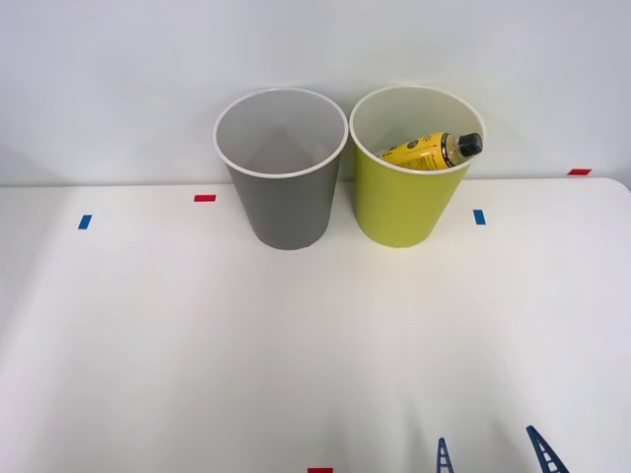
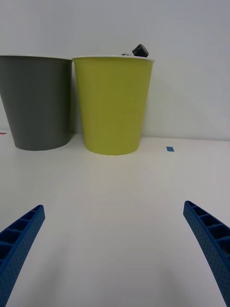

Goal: Put cans in the gray bin, plastic bottles in the light green bin

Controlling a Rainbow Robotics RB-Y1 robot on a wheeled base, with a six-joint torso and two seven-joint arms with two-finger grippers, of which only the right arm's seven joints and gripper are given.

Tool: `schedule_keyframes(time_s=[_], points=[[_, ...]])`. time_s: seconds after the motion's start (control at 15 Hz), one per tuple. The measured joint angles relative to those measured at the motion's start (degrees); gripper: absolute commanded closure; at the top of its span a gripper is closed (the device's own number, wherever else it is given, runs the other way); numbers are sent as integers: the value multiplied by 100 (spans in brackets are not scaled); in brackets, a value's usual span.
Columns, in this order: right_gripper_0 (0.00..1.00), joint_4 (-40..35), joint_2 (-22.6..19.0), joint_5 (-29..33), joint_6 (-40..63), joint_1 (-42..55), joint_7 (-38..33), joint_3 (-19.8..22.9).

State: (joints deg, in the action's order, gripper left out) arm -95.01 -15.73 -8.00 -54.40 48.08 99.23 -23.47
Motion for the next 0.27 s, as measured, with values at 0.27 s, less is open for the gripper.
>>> schedule_keyframes(time_s=[0.27], points=[[0,0,0,0,0,0,0,0]])
